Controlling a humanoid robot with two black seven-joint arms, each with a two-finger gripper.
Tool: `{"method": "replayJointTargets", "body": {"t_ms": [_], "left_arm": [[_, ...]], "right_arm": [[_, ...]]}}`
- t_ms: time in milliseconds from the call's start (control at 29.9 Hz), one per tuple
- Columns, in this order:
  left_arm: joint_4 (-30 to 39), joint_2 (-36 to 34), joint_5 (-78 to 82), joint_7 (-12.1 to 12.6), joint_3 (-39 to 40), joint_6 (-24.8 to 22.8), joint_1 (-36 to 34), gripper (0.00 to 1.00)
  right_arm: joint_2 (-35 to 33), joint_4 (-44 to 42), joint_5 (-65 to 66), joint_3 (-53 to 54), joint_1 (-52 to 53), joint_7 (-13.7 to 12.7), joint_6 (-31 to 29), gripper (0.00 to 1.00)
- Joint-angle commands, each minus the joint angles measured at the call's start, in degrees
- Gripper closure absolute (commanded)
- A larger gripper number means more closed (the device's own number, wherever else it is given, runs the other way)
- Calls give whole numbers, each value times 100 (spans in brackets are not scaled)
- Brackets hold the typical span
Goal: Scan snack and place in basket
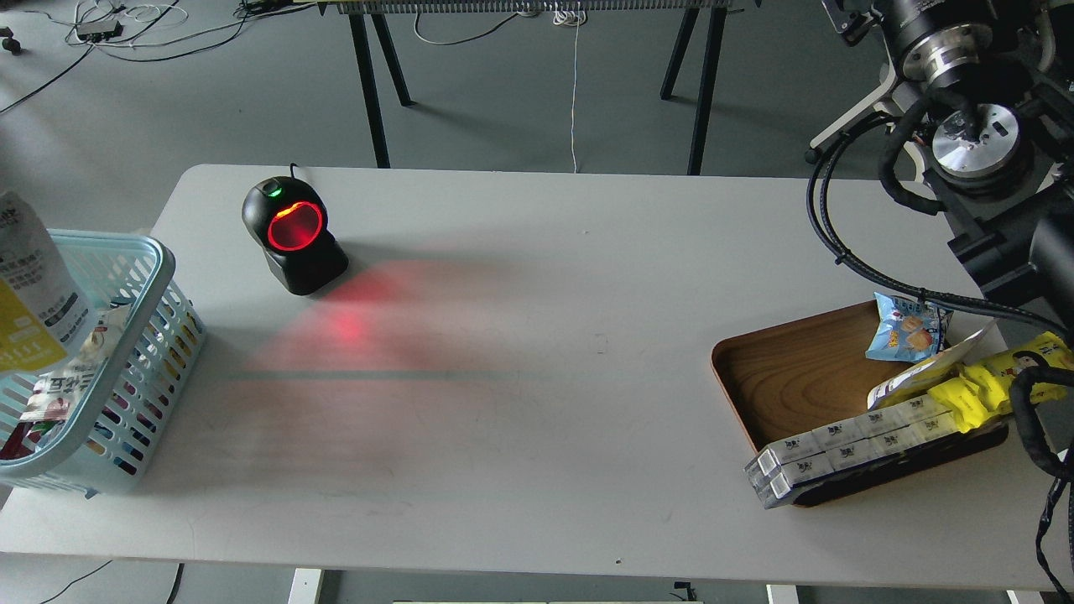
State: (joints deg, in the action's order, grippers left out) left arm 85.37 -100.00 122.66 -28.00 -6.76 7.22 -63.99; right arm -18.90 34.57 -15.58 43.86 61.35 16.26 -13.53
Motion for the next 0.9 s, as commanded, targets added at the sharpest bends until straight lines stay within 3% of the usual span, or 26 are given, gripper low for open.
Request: {"method": "replayJointTargets", "body": {"t_ms": [0,33,234,301,468,602,769,869], "left_arm": [[-3,0,-5,0,-106,16,0,92],[6,0,-5,0,-106,16,0,87],[6,0,-845,0,-97,-19,-342,29],[24,0,-1522,0,-97,-37,-395,17],[-2,0,-3533,0,43,-72,-483,13],[-177,0,-5134,0,254,-597,-606,13],[-1081,1349,-7418,0,728,-1669,-738,13],[-1916,2087,-8868,0,983,-2346,-738,6]], "right_arm": [[-9,-3,2,-9,-1,0,0,0],[0,-3,2,0,-1,0,0,0],[-9,14,2,0,8,0,17,0],[-9,14,2,0,17,0,17,0],[-87,41,46,0,34,0,9,0],[-350,50,46,44,69,0,-53,0],[-658,23,46,26,193,-52,-18,0],[-852,41,46,44,184,-53,-35,0]]}}
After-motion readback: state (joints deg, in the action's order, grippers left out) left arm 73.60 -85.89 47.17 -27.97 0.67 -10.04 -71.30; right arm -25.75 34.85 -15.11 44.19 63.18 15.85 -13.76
